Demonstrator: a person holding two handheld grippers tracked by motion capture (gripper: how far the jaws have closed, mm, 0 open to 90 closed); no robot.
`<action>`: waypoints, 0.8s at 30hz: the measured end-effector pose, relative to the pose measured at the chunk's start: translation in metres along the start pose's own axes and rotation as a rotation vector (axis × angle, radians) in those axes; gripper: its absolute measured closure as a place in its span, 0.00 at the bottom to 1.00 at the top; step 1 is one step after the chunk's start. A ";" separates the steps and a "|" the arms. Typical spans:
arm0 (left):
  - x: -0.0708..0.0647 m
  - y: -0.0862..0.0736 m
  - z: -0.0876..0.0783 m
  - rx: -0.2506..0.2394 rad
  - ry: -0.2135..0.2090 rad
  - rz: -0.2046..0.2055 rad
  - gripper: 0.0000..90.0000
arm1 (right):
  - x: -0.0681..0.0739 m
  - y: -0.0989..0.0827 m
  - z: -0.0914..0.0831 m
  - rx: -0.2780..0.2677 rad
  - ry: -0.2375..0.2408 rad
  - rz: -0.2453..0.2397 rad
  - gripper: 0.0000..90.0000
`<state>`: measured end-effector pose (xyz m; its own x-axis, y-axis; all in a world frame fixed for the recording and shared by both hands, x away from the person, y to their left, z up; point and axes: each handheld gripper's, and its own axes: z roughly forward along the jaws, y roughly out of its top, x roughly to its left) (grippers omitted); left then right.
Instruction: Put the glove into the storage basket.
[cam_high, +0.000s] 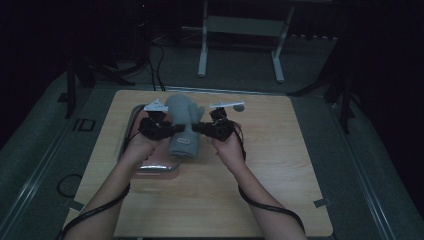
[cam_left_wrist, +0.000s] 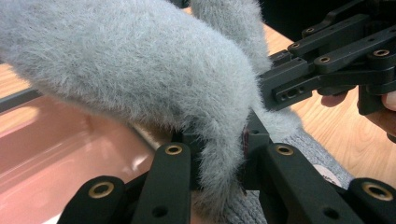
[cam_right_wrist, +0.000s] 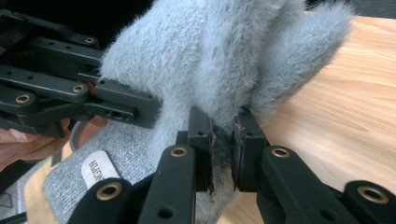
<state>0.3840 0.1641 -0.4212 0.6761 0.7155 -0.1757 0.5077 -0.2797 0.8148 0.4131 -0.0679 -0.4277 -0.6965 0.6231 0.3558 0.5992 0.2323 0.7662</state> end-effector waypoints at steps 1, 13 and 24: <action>0.003 -0.001 -0.004 0.005 0.005 0.004 0.87 | 0.003 0.002 0.004 0.002 0.005 0.001 0.89; 0.042 -0.030 -0.037 0.049 0.061 -0.046 0.87 | 0.038 0.008 0.062 0.052 0.031 -0.011 0.89; 0.059 -0.053 -0.025 0.110 0.078 -0.086 0.87 | 0.043 -0.003 0.095 0.120 -0.014 -0.012 0.89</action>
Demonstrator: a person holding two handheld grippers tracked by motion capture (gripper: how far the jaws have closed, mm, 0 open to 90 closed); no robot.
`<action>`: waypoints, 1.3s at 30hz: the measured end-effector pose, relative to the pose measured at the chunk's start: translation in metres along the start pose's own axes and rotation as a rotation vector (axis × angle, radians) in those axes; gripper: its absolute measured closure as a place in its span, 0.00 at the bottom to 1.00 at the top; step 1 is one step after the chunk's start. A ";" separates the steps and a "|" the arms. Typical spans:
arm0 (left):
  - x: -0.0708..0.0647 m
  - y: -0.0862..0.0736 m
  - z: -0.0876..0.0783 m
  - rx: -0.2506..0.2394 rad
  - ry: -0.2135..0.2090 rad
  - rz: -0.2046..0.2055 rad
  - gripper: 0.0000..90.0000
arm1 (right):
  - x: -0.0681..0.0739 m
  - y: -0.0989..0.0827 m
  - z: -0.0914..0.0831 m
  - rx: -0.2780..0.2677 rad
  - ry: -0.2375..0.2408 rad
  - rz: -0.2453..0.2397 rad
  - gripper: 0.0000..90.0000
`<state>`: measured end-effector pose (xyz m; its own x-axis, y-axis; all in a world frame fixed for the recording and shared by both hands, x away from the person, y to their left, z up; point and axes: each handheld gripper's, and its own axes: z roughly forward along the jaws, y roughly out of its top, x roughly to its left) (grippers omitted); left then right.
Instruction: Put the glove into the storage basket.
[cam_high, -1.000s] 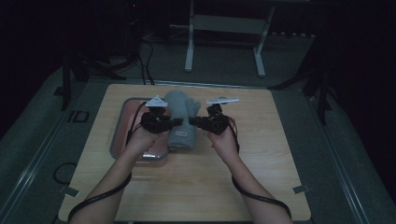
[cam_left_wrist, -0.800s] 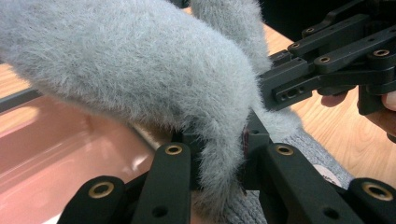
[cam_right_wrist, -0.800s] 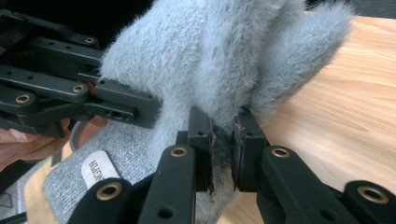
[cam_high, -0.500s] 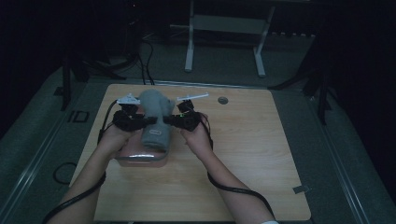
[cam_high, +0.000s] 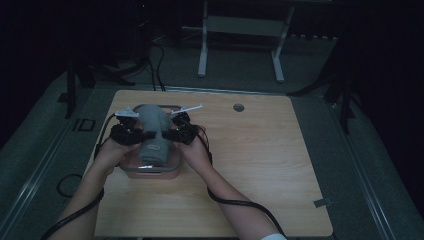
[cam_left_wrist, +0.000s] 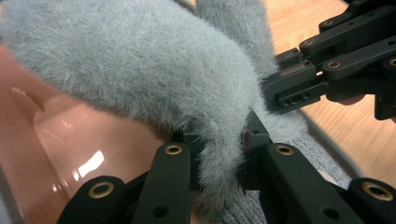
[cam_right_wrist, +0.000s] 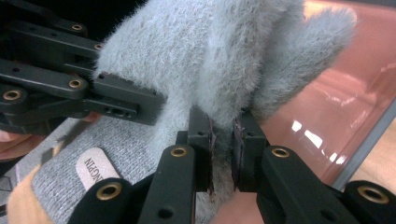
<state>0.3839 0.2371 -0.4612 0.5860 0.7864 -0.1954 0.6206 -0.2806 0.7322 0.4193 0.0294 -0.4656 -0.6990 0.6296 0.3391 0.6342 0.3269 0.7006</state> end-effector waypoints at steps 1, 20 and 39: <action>0.000 0.000 0.000 0.000 0.000 0.000 0.87 | -0.001 -0.001 0.003 0.011 -0.008 0.001 0.89; 0.004 -0.002 0.047 0.225 0.077 -0.035 0.86 | -0.008 -0.005 0.032 0.155 -0.133 0.003 0.77; 0.002 0.000 0.043 0.231 0.158 -0.025 0.49 | -0.020 -0.003 -0.044 -0.039 0.000 -0.055 0.26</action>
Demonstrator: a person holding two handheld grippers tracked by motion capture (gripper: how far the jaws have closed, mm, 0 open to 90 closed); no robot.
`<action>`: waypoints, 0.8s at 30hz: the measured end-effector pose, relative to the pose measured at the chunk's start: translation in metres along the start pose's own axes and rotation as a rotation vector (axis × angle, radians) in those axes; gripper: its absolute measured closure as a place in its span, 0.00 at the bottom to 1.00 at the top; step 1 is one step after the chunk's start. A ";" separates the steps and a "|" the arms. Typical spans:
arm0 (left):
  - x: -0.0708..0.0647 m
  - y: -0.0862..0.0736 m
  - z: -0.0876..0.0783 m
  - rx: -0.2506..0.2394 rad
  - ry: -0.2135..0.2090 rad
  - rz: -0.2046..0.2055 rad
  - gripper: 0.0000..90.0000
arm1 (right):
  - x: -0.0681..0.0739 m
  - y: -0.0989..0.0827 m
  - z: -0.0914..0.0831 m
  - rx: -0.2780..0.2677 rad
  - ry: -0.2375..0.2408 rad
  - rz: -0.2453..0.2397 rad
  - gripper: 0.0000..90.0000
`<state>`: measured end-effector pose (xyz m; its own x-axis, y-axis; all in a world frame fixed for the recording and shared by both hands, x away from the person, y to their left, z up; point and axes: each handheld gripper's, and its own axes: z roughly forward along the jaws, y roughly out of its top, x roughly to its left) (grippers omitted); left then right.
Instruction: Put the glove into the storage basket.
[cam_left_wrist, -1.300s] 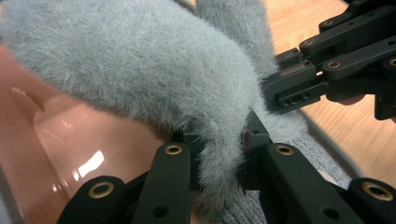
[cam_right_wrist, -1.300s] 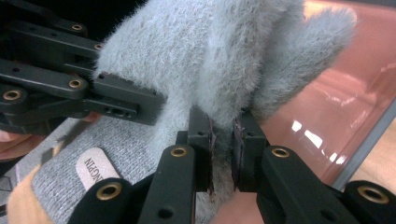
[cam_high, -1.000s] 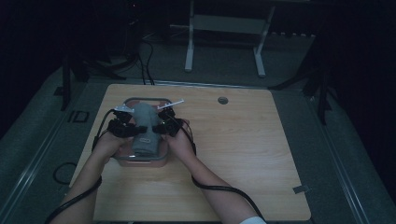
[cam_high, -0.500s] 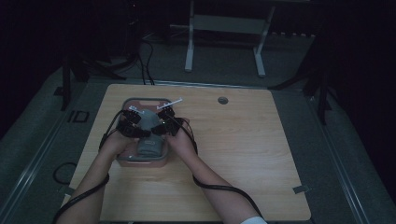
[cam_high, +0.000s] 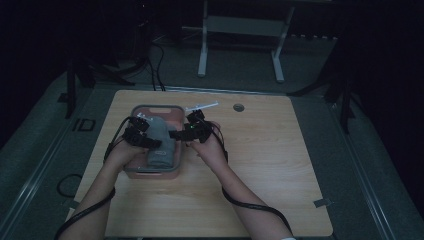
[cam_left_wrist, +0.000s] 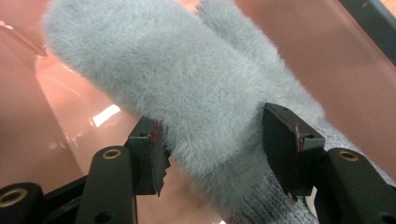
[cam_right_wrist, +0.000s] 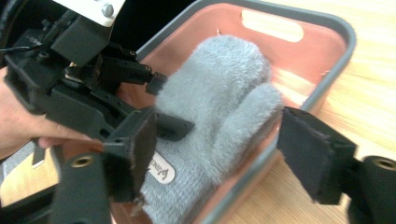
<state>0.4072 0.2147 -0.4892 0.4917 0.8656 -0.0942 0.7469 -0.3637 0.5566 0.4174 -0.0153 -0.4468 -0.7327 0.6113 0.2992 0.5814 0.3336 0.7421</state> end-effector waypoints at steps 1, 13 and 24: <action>0.000 0.000 -0.001 0.002 0.005 0.004 0.47 | -0.001 -0.001 -0.002 0.002 0.011 -0.012 0.22; 0.007 -0.010 -0.026 -0.091 0.084 -0.051 0.32 | -0.024 -0.022 -0.048 -0.021 -0.003 -0.051 0.18; -0.016 -0.017 -0.039 -0.184 0.030 -0.001 0.33 | -0.036 -0.046 -0.080 -0.032 -0.039 -0.103 0.17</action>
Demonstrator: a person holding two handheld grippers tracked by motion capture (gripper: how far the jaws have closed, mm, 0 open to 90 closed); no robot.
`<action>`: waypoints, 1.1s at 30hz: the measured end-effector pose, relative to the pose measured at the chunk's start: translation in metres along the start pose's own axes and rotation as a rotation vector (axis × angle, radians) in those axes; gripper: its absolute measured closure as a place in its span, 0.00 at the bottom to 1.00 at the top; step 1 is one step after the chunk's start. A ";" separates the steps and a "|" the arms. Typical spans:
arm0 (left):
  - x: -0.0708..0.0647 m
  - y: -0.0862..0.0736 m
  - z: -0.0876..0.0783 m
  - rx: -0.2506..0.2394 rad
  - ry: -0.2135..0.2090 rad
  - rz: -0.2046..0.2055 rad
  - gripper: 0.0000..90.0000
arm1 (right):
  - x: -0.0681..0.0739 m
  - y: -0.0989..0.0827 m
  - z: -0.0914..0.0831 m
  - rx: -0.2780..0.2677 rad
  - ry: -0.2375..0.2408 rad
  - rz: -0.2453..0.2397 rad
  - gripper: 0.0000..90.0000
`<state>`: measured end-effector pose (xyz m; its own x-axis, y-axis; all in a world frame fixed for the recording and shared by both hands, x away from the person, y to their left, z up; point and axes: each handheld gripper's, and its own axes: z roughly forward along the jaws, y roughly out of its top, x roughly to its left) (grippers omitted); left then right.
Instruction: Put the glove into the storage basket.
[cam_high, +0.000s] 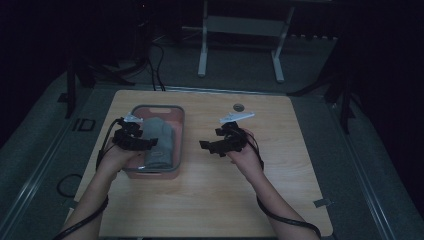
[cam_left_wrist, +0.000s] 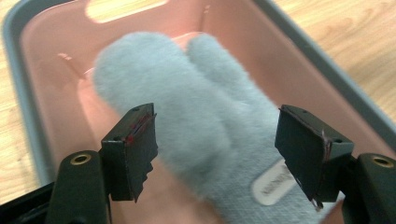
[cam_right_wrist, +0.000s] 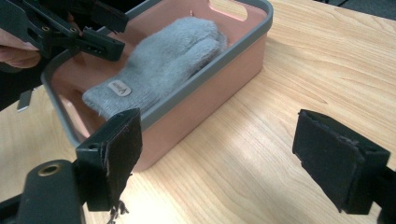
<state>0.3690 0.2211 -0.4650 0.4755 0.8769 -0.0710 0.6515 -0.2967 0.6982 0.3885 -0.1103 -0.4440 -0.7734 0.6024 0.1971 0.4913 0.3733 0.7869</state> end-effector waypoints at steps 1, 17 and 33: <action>0.000 0.000 0.000 0.000 0.000 0.000 0.33 | 0.000 -0.002 -0.002 -0.004 -0.001 -0.004 0.17; -0.050 -0.003 -0.008 -0.181 -0.066 0.054 0.16 | -0.019 -0.028 -0.026 -0.024 -0.046 -0.037 0.17; -0.116 -0.009 0.000 -0.283 -0.211 0.162 0.14 | -0.035 -0.061 -0.056 -0.029 -0.068 -0.058 0.17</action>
<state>0.3082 0.1222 -0.4626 0.6895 0.7211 -0.0683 0.3832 -0.2831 0.8792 0.3632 -0.1941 -0.4663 -0.7706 0.6275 0.1116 0.4341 0.3886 0.8127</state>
